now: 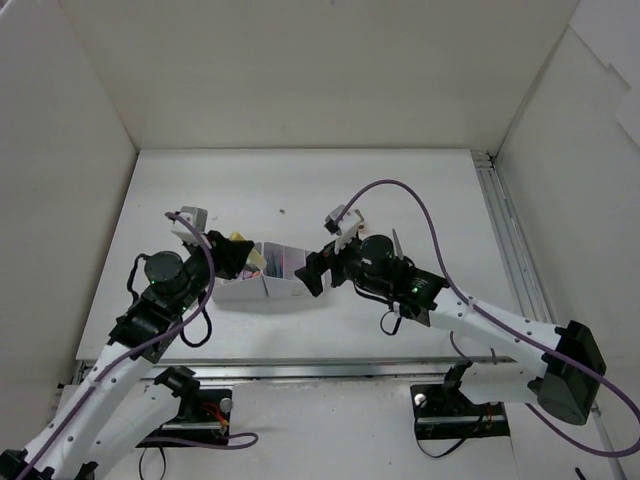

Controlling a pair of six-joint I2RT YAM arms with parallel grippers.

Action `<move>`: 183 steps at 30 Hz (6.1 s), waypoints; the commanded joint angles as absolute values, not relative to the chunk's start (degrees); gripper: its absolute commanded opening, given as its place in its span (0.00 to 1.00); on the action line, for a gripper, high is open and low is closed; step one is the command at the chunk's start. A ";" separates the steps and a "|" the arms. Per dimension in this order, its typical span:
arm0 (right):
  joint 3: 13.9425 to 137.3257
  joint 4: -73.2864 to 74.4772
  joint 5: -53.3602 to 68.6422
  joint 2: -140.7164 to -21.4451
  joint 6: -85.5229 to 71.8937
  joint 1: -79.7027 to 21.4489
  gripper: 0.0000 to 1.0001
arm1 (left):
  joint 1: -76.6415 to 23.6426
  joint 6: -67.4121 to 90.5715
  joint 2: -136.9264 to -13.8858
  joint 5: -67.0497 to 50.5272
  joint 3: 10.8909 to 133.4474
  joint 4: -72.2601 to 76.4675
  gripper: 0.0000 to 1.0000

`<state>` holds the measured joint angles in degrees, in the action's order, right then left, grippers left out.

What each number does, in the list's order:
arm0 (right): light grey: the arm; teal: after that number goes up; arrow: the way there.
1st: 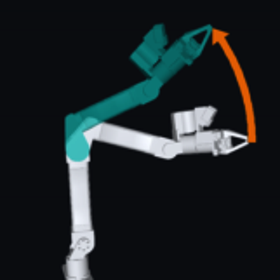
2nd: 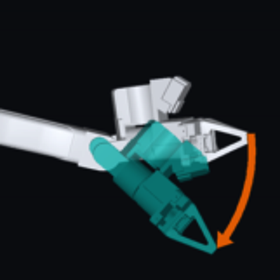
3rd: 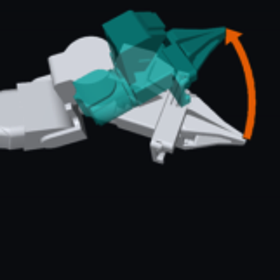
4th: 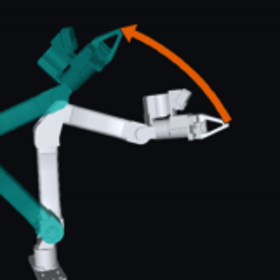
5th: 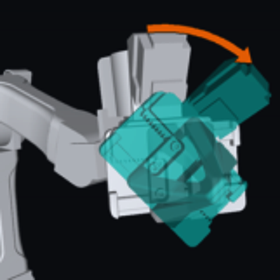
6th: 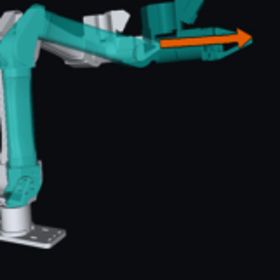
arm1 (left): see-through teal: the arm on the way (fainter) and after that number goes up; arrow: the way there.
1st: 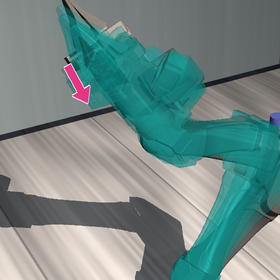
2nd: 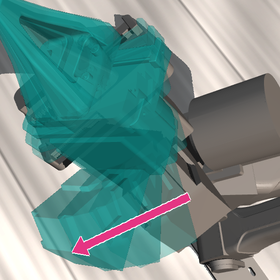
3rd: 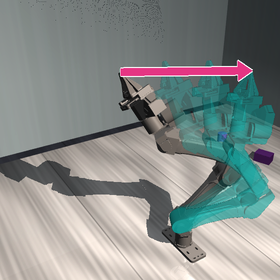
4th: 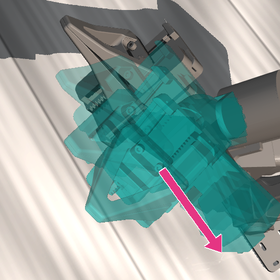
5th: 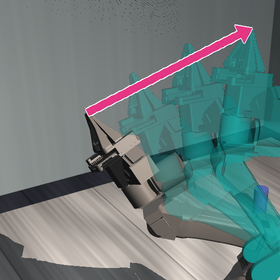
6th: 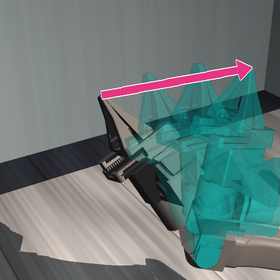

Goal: Sort the stationery into containers
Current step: Place the pen in the storage box, then pick up the pen from the center of the board, then place the pen in the storage box.

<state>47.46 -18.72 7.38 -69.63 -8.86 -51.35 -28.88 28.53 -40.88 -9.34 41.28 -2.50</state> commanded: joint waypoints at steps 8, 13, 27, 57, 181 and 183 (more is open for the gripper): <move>47.02 -14.69 -7.64 -61.88 -8.53 -50.54 0.98 | -20.31 21.98 -45.60 -2.54 43.42 2.71 0.00; 46.67 -12.05 -10.72 -59.77 -7.73 -49.66 0.98 | -19.78 21.53 -51.67 -3.43 44.73 5.54 0.00; 44.65 -8.35 -15.47 -58.80 -9.58 -46.93 0.98 | -19.78 25.04 -57.48 -6.33 37.71 8.18 0.05; 71.62 2.02 -5.19 -106.95 -26.28 -29.53 0.56 | -21.36 25.49 -41.74 3.69 43.51 -12.75 0.99; 59.93 -1.15 -11.16 -91.22 -29.79 -40.78 0.97 | -16.44 23.99 -49.49 10.20 43.15 -5.61 1.00; 62.31 -0.36 -10.46 -95.52 -30.84 -40.69 0.93 | -16.44 24.26 -47.39 9.93 45.16 -8.34 1.00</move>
<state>58.15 -1.08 -11.99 -92.31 -27.09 -41.04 -16.86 23.20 -50.39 10.33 39.75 -5.21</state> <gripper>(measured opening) 0.941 0.996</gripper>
